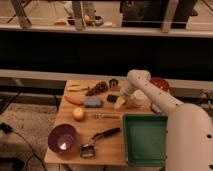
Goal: Wipe table surface with eraser
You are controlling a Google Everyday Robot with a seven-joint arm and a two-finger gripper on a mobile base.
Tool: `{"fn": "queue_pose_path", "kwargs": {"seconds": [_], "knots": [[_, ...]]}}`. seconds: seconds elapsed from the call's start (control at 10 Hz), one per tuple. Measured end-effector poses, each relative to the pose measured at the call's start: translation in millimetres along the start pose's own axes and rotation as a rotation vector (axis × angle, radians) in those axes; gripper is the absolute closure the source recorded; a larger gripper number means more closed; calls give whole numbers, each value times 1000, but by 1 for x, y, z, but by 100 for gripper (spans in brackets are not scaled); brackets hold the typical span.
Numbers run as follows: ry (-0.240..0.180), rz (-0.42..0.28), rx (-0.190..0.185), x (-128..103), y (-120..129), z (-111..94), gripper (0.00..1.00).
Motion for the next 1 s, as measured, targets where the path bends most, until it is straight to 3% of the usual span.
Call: {"fn": "queue_pose_path", "kwargs": {"seconds": [0.1, 0.4, 0.8, 1.0], "knots": [[-3, 2, -6, 0, 1, 1, 25], [-6, 10, 3, 3, 0, -5, 53], [9, 8, 15, 4, 4, -7, 94], [18, 1, 21, 6, 6, -10, 100]]}}
